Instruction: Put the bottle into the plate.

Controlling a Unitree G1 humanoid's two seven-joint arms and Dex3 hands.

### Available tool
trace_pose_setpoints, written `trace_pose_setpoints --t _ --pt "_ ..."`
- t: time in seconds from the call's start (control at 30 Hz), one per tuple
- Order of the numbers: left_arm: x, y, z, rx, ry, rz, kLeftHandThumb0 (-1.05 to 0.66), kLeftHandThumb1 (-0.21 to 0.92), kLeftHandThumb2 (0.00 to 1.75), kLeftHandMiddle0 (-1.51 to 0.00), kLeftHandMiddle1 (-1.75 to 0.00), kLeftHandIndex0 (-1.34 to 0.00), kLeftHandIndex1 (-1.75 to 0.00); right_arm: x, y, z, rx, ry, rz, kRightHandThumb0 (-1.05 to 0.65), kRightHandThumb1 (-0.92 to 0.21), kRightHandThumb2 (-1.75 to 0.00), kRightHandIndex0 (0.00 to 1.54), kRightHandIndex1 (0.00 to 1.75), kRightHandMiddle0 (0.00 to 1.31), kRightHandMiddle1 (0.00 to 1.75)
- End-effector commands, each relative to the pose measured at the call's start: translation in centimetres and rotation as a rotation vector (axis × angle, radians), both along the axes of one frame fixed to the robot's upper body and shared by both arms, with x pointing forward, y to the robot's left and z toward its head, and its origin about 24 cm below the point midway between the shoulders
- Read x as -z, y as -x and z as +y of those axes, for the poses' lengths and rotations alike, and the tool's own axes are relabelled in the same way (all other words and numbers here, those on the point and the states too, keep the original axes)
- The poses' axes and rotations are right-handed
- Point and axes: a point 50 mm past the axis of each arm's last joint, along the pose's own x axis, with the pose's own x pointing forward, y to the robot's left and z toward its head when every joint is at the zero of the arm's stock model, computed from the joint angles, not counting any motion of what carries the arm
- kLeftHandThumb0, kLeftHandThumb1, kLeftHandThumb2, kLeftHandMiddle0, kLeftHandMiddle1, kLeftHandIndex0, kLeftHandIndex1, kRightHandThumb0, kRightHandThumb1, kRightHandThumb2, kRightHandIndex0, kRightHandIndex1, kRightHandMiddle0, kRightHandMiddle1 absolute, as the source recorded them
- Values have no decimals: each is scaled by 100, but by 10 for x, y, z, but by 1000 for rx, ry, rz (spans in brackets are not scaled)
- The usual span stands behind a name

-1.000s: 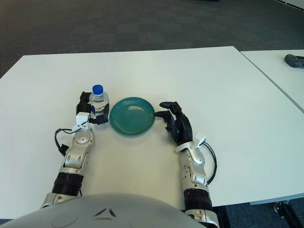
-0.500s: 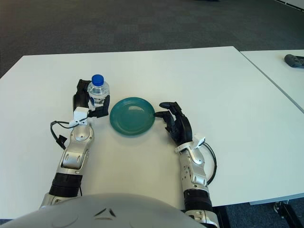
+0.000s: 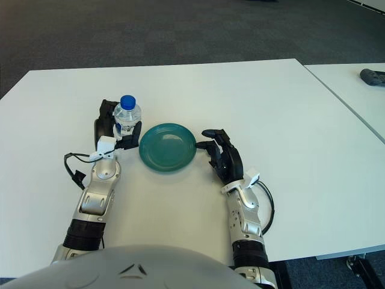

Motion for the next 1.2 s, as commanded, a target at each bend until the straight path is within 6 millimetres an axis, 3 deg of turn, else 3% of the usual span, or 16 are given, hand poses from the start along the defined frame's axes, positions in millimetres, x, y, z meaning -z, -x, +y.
trace_pose_setpoints --t 0.0,0.5,1.17 --pt "-10 -3 -3 2 38 -52 -51 19 147 -118 -175 -71 -175 32 26 6 1 -28 179 -79 -92 -49 21 140 20 129" --pt "-5 3 -5 54 138 7 -52 19 147 -118 -175 -71 -175 31 35 11 1 -28 177 -79 -92 -49 21 140 20 129" --pt "2 -1 -36 154 165 49 -49 25 139 -116 -175 -66 -175 30 41 19 0 -29 177 -79 -92 -49 21 140 20 129"
